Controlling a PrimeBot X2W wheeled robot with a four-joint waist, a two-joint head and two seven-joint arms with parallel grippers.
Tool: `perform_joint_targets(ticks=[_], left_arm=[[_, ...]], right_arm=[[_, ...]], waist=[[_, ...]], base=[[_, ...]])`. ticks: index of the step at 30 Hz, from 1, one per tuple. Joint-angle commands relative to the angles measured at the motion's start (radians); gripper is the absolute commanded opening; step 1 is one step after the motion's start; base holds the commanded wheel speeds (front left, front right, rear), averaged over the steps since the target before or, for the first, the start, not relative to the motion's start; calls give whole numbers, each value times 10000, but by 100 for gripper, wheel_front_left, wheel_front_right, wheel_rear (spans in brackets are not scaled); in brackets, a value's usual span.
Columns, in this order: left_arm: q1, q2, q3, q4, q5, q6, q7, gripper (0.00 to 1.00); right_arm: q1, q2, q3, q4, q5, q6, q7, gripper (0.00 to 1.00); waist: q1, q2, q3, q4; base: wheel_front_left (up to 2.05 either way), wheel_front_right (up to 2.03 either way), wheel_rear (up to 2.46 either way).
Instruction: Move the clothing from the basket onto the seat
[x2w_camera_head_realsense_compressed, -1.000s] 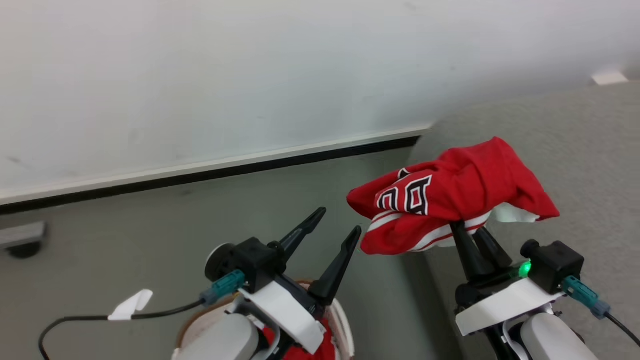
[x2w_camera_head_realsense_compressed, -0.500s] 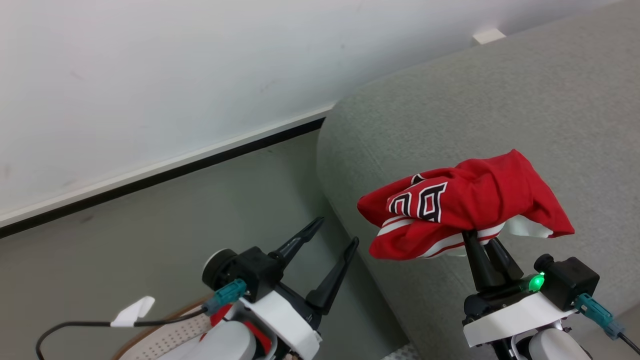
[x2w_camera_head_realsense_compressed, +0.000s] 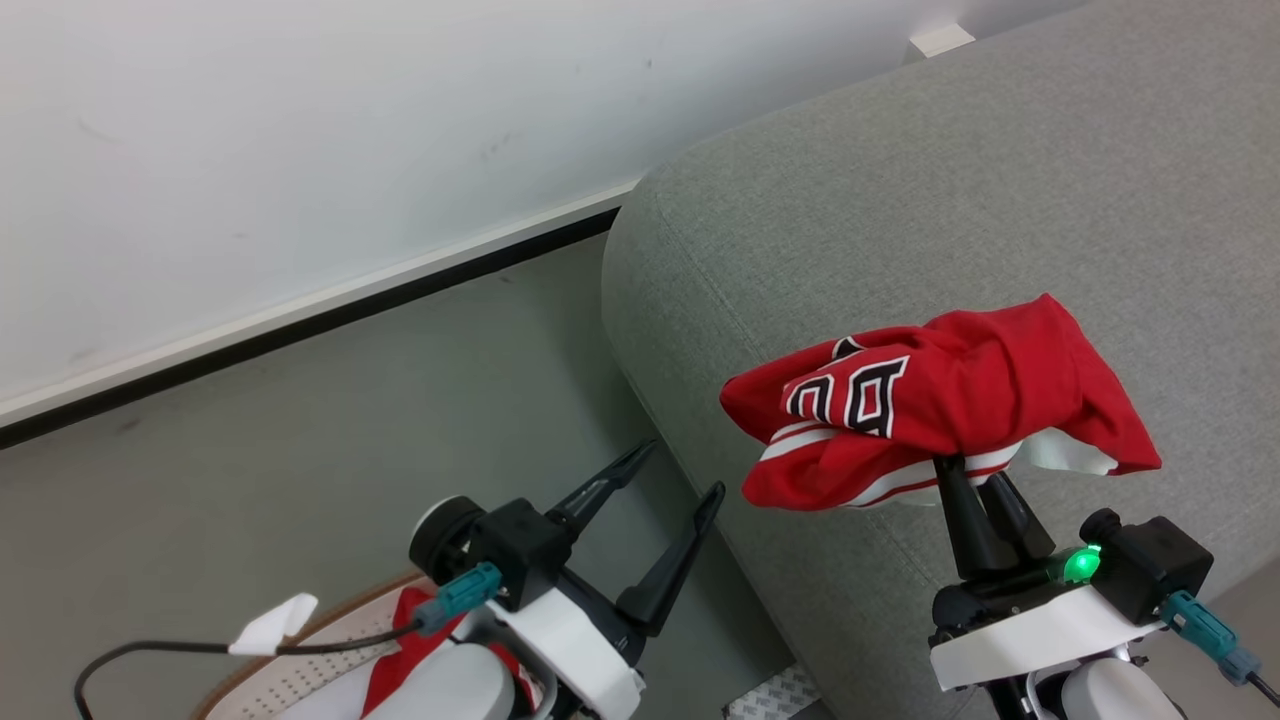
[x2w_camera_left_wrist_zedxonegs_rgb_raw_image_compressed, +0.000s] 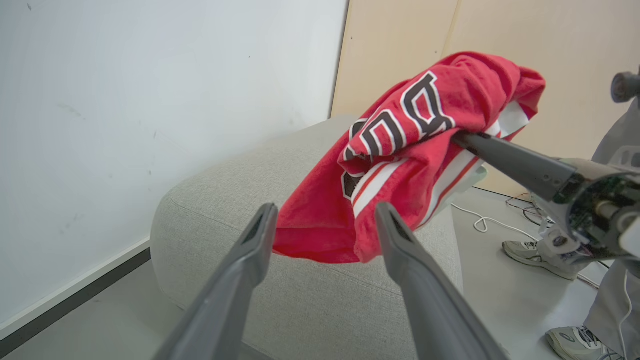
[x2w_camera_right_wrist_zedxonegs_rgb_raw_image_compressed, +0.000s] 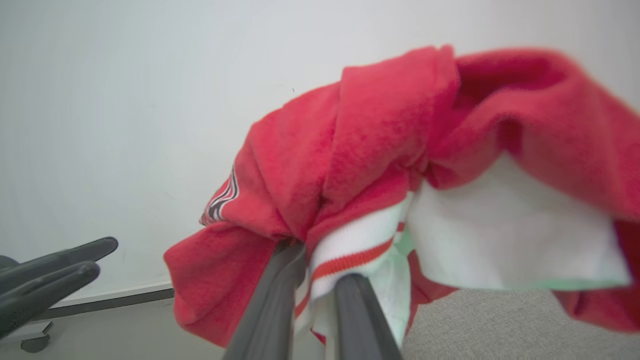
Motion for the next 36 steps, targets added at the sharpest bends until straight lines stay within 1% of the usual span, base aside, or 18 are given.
perform_joint_targets(ticks=[1, 4, 10, 16, 17, 22, 29, 34, 36], left_arm=[[-10, 73, 15, -27, 77, -6, -7, 100], [-25, 148, 25, -115, 82, -15, -2, 100], [-120, 451, 111, -327, 43, 6, 145, 100], [-386, 937, 188, -794, 130, -71, 386, 100], [-386, 937, 188, -794, 130, -71, 386, 100], [-575, 1357, 308, -1233, 158, -93, 619, 100], [-964, 1883, 392, -1784, 285, -158, 882, 100], [-1127, 2485, 557, -2003, 337, -220, 957, 100], [-1159, 2632, 668, -2084, 284, -182, 926, 100]], right_arm=[[-146, -77, 26, 51, 93, -22, -1, 0], [-509, -156, -159, 176, 281, -22, -1, 0], [-1698, -639, -504, 872, 737, -22, -1, 0], [-3453, -1595, -955, 2023, 1100, -22, -3, 0], [-3453, -1595, -955, 2023, 1100, -22, -3, 0], [-4852, -2367, -1428, 2959, 1502, -22, 59, 0], [-6331, -3566, -2010, 4015, 2053, -22, 879, 0], [-7223, -4214, -2467, 4956, 1890, -22, 1726, 0], [-7522, -4336, -2607, 5458, 1764, -22, 2208, 0]], waist=[[-1, -1, 57, 6], [-1, -1, 242, 153], [-1, -1, 917, 583], [-1, -1, 1878, 1111], [-1, -1, 1878, 1111], [-1, -1, 2743, 1540], [-1, -1, 3917, 2396], [-1, -1, 4597, 2919], [-1, -1, 4810, 3079]], base=[[0, 0, 0], [0, 0, 0], [0, 0, 0], [0, 0, 0], [0, 0, 0], [0, 0, 0], [0, 0, 0], [0, 0, 0], [0, 0, 0]])
